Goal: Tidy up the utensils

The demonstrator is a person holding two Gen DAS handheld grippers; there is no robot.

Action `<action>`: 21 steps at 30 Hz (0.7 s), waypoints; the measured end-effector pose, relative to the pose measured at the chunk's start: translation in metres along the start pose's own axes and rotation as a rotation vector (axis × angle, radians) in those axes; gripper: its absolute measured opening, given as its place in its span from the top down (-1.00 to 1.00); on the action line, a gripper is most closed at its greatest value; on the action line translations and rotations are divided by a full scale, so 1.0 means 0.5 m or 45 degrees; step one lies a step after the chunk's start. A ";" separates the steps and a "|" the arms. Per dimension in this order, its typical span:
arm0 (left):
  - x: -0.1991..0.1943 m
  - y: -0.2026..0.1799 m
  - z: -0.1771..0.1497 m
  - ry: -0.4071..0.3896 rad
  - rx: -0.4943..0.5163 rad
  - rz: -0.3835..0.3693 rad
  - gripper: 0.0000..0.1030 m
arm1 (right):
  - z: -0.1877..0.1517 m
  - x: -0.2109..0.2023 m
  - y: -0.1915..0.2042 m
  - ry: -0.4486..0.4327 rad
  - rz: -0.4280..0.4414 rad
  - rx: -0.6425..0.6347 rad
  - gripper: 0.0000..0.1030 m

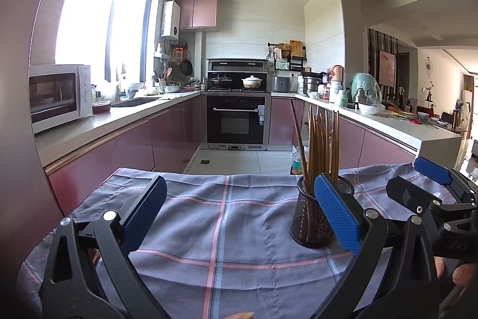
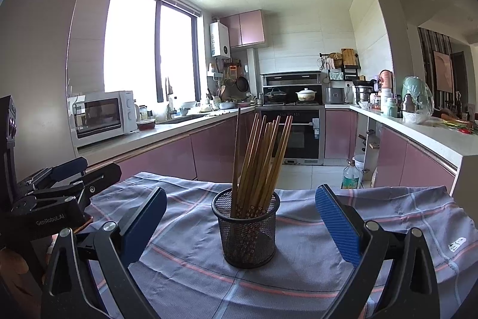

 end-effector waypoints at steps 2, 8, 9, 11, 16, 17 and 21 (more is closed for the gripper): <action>0.000 -0.001 0.000 -0.005 0.001 0.003 -0.89 | 0.000 0.000 0.000 -0.002 -0.001 -0.001 -0.87; 0.000 -0.001 -0.002 -0.009 0.001 0.008 -0.89 | 0.002 -0.003 0.001 -0.012 0.000 -0.003 -0.87; 0.000 -0.001 -0.002 -0.010 0.000 0.007 -0.89 | 0.002 -0.004 0.000 -0.014 -0.001 -0.003 -0.87; 0.000 -0.001 -0.002 -0.008 0.001 0.003 -0.89 | 0.002 -0.004 0.000 -0.016 -0.002 -0.003 -0.87; -0.001 -0.004 0.000 -0.009 0.005 0.001 -0.89 | 0.003 -0.004 0.000 -0.017 -0.001 -0.002 -0.87; -0.001 -0.003 0.001 -0.010 0.005 0.001 -0.89 | 0.004 -0.004 -0.001 -0.018 -0.001 -0.002 -0.87; -0.001 -0.002 0.000 -0.010 0.004 0.002 -0.89 | 0.004 -0.004 0.000 -0.018 -0.003 -0.003 -0.87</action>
Point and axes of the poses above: each gripper's, at about its wrist camera, not at the fingertips, and x roughly the way its jaws point, y to its left, z to its top, the point moved 5 cm from there along x, roughly the way its jaws point, and after that the axes turned 3 degrees about y, right-handed, at the moved point
